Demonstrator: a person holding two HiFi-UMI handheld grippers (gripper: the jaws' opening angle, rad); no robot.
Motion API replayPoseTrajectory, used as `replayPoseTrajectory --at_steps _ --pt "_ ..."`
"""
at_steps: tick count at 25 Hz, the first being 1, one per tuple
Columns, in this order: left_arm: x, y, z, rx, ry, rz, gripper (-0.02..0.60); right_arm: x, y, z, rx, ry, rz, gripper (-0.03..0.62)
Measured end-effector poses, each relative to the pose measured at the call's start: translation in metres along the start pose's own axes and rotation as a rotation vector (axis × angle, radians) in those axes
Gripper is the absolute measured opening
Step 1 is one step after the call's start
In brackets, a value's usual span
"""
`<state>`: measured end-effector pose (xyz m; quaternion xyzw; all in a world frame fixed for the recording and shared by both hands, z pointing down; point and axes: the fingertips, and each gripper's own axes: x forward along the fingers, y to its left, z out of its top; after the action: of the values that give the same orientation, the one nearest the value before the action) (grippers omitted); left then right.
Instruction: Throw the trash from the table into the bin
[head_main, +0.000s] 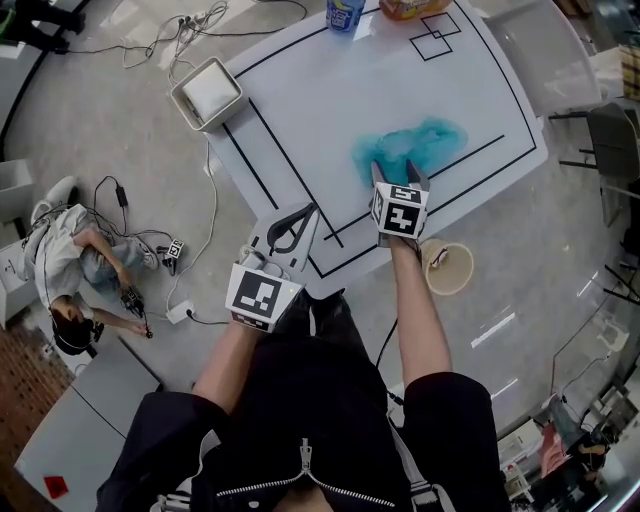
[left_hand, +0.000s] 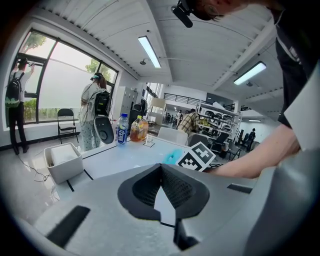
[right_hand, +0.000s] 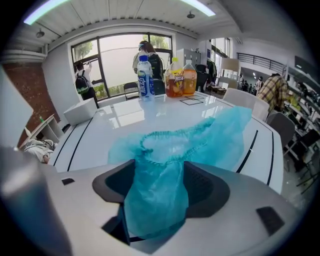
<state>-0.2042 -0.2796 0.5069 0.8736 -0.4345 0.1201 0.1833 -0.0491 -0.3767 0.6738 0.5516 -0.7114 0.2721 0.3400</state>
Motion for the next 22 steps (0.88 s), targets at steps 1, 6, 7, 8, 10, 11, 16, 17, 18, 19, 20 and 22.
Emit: replayPoseTrajectory --at_steps 1,6,7,8,10,11,16,17,18,19,20,22 --pt "0.001 0.001 0.000 -0.002 0.000 -0.003 0.006 0.000 0.000 0.000 0.003 0.003 0.001 0.285" --pt "0.004 0.006 0.001 -0.010 -0.002 -0.018 0.006 -0.001 0.006 0.001 -0.011 0.006 -0.006 0.268" --pt "0.005 0.007 0.001 -0.012 -0.003 -0.022 0.006 -0.001 0.010 0.001 -0.025 0.009 0.000 0.239" --pt "0.005 0.007 0.002 -0.013 -0.004 -0.025 0.006 -0.002 0.015 0.000 -0.048 0.017 0.009 0.200" --pt "0.006 0.009 0.002 -0.016 -0.007 -0.031 0.006 -0.004 0.030 -0.002 -0.128 0.038 0.019 0.066" --pt "0.006 0.010 0.002 -0.019 -0.009 -0.034 0.006 -0.005 0.038 -0.002 -0.181 0.044 0.016 0.027" --pt "0.005 0.017 0.005 -0.031 -0.021 -0.046 0.006 -0.015 0.057 -0.005 -0.258 0.025 0.000 0.020" --pt "0.004 0.018 0.007 -0.033 -0.026 -0.048 0.006 -0.021 0.058 -0.002 -0.259 -0.002 -0.006 0.020" --pt "0.004 0.018 0.009 -0.033 -0.031 -0.050 0.006 -0.030 0.060 0.001 -0.265 -0.037 -0.011 0.020" --pt "0.005 0.019 0.010 -0.033 -0.036 -0.053 0.006 -0.040 0.062 0.005 -0.274 -0.074 -0.014 0.020" --pt "0.005 0.019 0.012 -0.032 -0.041 -0.058 0.006 -0.052 0.064 0.010 -0.280 -0.110 -0.017 0.020" --pt "0.007 0.018 0.012 -0.033 -0.047 -0.068 0.006 -0.074 0.068 0.017 -0.276 -0.167 -0.018 0.020"
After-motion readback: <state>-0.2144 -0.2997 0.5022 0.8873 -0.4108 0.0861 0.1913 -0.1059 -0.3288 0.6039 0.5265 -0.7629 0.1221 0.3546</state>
